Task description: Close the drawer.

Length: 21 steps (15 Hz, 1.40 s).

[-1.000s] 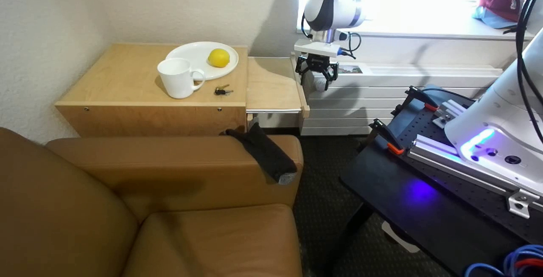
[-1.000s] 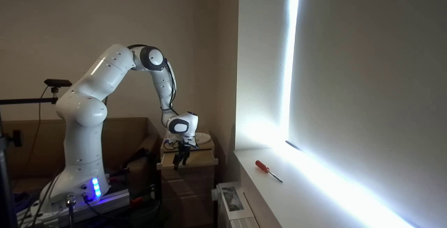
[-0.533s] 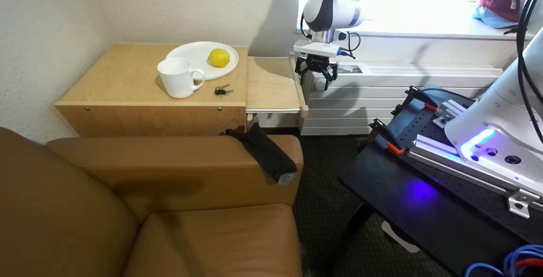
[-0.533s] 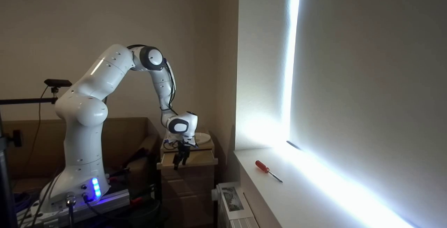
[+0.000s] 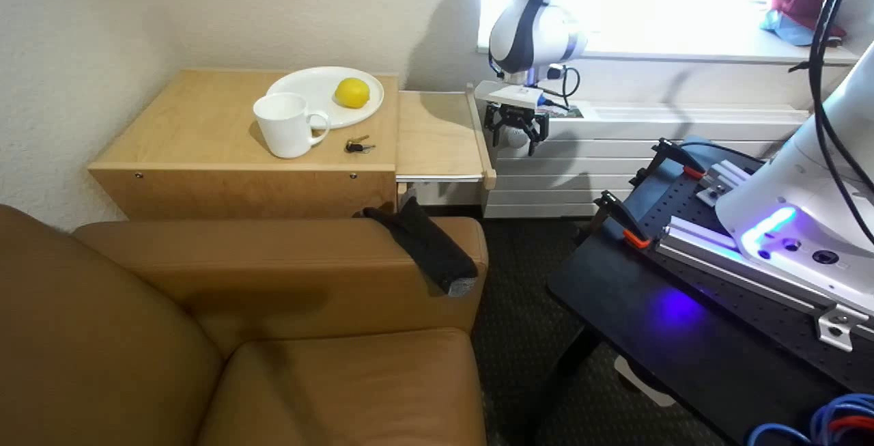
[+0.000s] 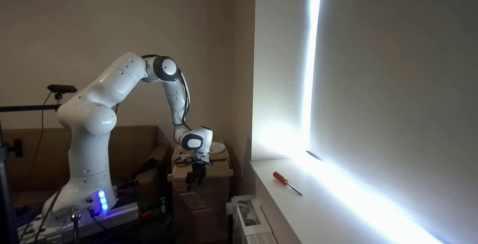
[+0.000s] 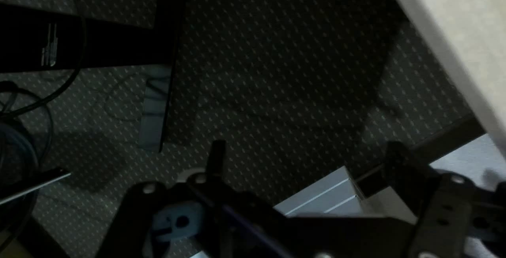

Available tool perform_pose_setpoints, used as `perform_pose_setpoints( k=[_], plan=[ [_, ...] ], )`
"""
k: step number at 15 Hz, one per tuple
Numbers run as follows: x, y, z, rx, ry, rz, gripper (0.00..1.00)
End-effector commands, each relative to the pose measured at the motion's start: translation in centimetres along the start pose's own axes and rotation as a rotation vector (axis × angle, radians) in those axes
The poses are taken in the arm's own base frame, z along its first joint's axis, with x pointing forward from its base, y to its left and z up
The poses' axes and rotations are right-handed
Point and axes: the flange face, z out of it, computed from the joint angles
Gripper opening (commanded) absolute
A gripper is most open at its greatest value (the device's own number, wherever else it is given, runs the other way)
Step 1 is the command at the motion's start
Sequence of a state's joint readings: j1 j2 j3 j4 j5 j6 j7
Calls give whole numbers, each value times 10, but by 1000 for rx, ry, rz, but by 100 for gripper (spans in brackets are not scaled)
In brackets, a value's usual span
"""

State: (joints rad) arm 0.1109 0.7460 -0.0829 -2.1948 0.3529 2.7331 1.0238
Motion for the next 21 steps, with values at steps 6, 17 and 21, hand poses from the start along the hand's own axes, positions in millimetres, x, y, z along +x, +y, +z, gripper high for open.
perform_pose_setpoints(
  k=[6,17,21],
  plan=[
    [-33,-66,2,275,-142,127,100],
    [-79,-95,12,221,-540,40,100],
    [-79,-86,2,186,-389,25,100]
  ],
)
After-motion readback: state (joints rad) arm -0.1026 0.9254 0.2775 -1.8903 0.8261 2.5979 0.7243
